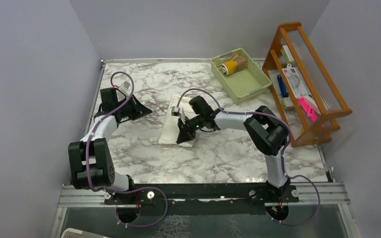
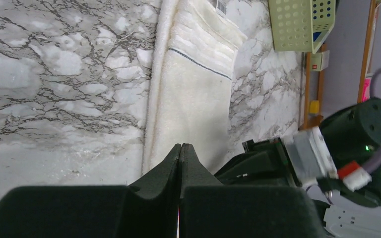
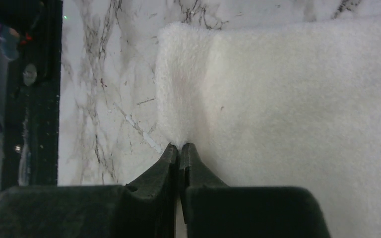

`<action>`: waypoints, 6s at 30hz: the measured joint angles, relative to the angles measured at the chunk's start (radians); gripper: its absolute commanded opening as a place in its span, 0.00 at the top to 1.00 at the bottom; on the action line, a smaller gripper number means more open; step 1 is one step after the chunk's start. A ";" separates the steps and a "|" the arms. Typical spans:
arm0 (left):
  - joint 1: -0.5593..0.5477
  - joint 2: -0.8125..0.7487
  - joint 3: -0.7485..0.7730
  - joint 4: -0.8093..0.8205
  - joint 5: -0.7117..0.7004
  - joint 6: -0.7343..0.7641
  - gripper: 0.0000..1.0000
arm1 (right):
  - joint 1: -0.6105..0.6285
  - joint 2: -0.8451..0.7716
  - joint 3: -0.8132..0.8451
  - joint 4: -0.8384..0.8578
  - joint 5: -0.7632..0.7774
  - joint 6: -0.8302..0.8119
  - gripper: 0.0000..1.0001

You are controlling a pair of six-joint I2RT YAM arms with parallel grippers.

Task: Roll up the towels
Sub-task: Roll the towel at the center of the board.

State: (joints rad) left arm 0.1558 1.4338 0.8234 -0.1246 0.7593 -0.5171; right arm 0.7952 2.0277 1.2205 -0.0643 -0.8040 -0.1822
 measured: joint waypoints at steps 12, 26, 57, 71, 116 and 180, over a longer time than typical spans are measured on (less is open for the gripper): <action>-0.064 -0.077 -0.046 0.056 0.008 -0.007 1.00 | -0.167 0.259 0.294 -0.239 -0.207 0.299 0.99; -0.356 -0.033 -0.245 0.319 -0.004 -0.209 1.00 | -0.227 0.289 0.275 -0.259 -0.280 0.455 0.99; -0.363 0.158 -0.305 0.493 -0.251 -0.221 1.00 | -0.142 -0.320 -0.171 0.120 0.271 0.044 0.42; -0.368 0.187 -0.280 0.491 -0.247 -0.207 1.00 | 0.072 -0.325 -0.338 0.222 0.330 -0.644 0.45; -0.356 0.055 0.052 0.110 -0.176 -0.083 1.00 | -0.082 -0.106 -0.047 -0.178 0.108 -0.358 0.99; -0.495 0.366 -0.159 0.592 -0.100 -0.248 1.00 | -0.331 0.031 0.056 -0.170 -0.061 0.502 0.25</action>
State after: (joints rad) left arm -0.3389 1.8000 0.6647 0.4671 0.6594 -0.7654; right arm 0.4644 2.0590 1.2762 -0.2344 -0.8654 0.3202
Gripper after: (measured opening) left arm 0.009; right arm 0.696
